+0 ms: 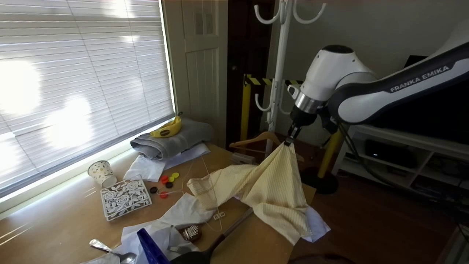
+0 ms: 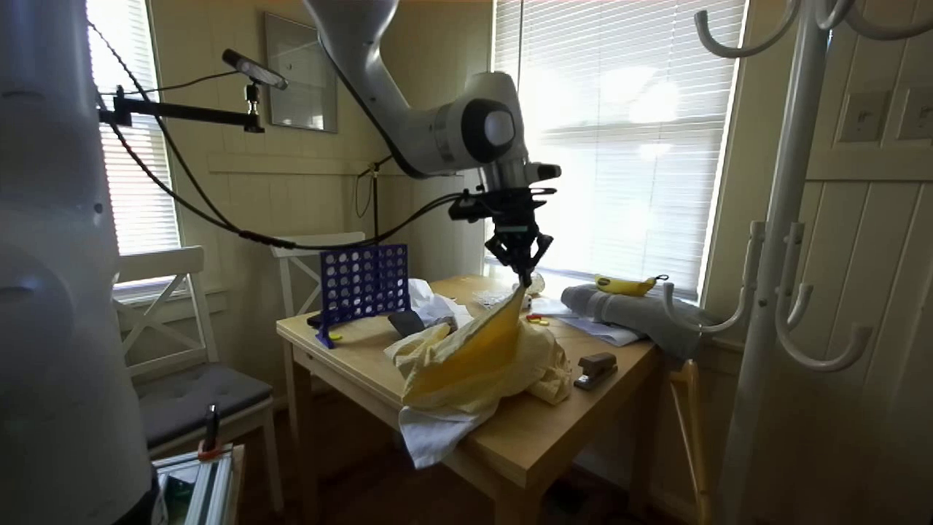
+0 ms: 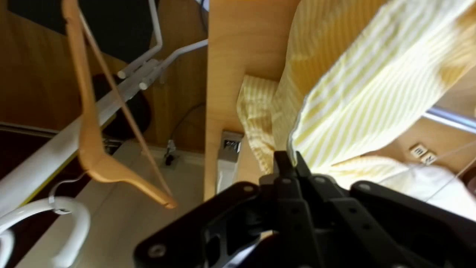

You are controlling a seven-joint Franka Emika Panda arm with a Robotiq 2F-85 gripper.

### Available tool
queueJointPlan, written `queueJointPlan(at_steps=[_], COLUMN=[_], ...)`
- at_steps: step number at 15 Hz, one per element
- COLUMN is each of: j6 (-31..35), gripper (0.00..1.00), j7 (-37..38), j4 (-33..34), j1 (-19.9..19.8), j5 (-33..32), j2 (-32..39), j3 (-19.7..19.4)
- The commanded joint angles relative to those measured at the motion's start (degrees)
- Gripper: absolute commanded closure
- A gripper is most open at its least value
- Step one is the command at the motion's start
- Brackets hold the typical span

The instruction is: Pick up the yellow towel and hang it on the upper hook pointing toward you

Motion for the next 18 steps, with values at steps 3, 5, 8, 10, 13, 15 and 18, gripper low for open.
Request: queueJointPlan(at_steps=[3, 5, 8, 10, 13, 15, 18], j6=[-0.8, -1.0, -0.9, 1.8, 4.8, 5.0, 4.1], gripper=[0.98, 0.98, 0.99, 0.99, 0.99, 0.99, 0.99], j7=[2.6, 2.5, 2.5, 8.5, 15.3, 19.5, 25.2], j4=[0.0, -0.2, -0.2, 3.4, 10.7, 16.6, 27.2], j1=[-2.8, -2.8, -2.6, -2.7, -2.6, -2.4, -2.1], j5=[-0.1, -0.1, -0.1, -3.1, -5.6, -8.0, -12.7], j2=[-6.0, -6.1, -4.8, -3.0, -1.8, -1.1, 0.2], j3=[-0.2, -0.1, 0.3, 0.6, 0.9, 1.2, 1.6])
